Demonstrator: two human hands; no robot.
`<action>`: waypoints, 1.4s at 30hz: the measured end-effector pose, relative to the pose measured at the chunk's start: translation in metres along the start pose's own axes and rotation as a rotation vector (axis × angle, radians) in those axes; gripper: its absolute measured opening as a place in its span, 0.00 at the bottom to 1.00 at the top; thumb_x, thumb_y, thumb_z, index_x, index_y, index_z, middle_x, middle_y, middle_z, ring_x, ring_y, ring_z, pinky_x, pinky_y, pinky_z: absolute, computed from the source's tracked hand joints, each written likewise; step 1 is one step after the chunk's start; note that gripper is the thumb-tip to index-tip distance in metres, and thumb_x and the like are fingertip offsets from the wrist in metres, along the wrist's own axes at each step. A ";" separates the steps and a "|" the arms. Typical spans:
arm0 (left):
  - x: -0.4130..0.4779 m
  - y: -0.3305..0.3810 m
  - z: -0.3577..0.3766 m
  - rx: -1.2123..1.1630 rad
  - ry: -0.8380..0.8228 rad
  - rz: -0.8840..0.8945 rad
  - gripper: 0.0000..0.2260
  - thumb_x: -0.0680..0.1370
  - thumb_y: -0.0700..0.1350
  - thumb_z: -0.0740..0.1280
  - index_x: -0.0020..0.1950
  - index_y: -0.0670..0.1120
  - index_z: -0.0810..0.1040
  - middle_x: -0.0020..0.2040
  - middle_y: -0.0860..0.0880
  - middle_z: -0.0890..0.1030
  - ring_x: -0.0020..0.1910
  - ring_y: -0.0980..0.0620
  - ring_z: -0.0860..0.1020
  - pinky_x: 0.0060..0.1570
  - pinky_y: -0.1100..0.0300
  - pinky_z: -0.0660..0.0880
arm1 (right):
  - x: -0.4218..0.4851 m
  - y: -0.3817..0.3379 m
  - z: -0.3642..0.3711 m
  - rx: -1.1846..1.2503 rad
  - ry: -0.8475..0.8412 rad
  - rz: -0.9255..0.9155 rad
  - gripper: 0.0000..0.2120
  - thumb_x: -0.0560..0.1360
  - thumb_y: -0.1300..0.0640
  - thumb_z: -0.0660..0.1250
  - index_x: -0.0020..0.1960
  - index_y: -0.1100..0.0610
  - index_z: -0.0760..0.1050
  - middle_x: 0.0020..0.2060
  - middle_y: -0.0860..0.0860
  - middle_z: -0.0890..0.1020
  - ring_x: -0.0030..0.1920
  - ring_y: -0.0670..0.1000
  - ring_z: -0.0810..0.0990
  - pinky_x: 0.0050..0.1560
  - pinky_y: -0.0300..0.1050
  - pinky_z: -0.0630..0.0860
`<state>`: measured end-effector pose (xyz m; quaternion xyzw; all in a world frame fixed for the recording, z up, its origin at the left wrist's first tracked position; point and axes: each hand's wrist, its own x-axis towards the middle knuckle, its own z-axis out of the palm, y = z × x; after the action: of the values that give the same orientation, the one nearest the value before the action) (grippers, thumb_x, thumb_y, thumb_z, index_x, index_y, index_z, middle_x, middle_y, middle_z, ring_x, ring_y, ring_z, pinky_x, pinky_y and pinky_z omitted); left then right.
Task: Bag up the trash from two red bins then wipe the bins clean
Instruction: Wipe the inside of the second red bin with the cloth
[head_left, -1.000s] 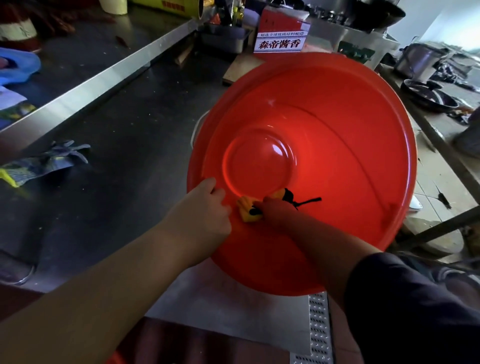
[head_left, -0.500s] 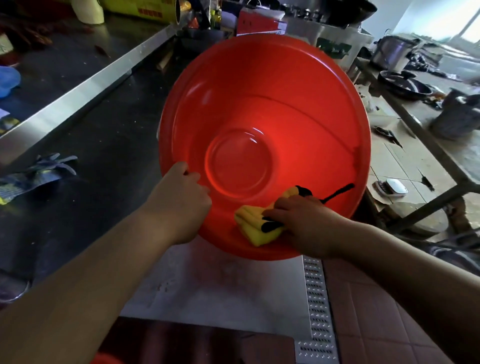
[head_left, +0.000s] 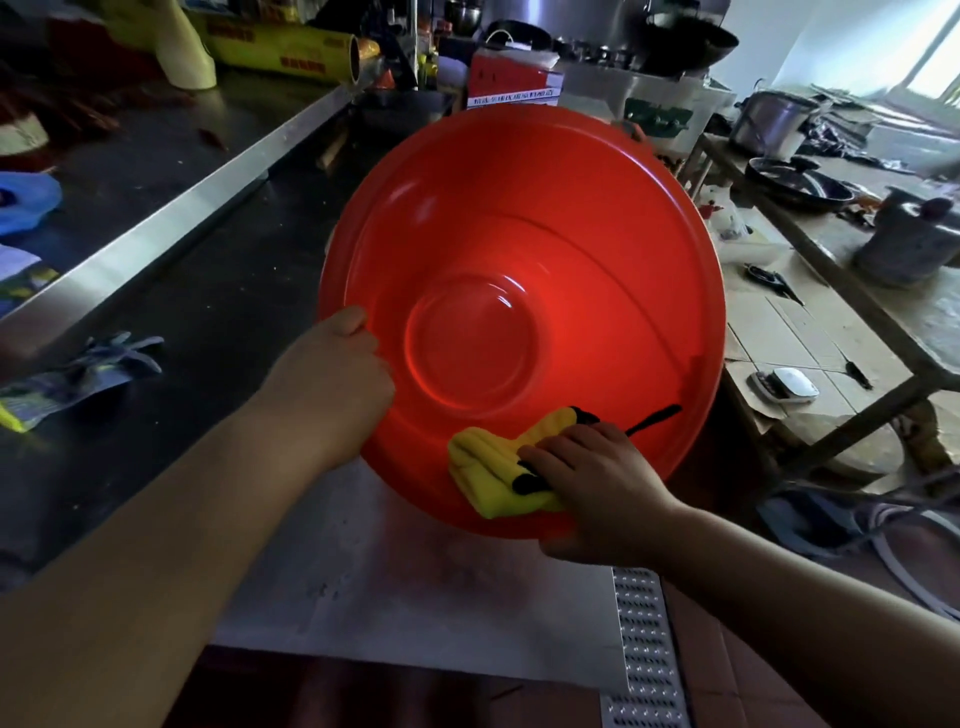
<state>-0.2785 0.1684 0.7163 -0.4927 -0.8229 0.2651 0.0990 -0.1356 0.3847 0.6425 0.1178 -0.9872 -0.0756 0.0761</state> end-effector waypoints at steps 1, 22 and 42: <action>-0.003 -0.005 -0.004 0.027 -0.015 -0.034 0.13 0.76 0.42 0.58 0.56 0.51 0.78 0.55 0.53 0.79 0.61 0.49 0.70 0.71 0.53 0.49 | 0.004 -0.006 0.001 0.034 0.036 0.002 0.34 0.56 0.36 0.58 0.58 0.52 0.69 0.43 0.49 0.81 0.41 0.56 0.80 0.41 0.49 0.77; -0.016 0.024 0.003 -0.110 0.062 -0.095 0.12 0.74 0.50 0.60 0.54 0.52 0.78 0.55 0.52 0.77 0.59 0.47 0.71 0.67 0.47 0.52 | 0.022 0.004 -0.028 0.151 0.081 -0.113 0.30 0.69 0.30 0.55 0.53 0.53 0.78 0.37 0.49 0.81 0.35 0.56 0.81 0.32 0.47 0.77; -0.009 0.014 0.008 -0.152 0.156 0.010 0.02 0.61 0.45 0.67 0.32 0.51 0.78 0.33 0.50 0.76 0.37 0.47 0.74 0.52 0.49 0.66 | 0.147 0.032 0.084 -0.064 -0.871 0.190 0.23 0.83 0.55 0.51 0.77 0.47 0.55 0.74 0.60 0.58 0.73 0.66 0.57 0.69 0.69 0.52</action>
<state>-0.2662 0.1631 0.7033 -0.5220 -0.8280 0.1633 0.1235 -0.2979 0.3900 0.5856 -0.0186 -0.9309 -0.1414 -0.3364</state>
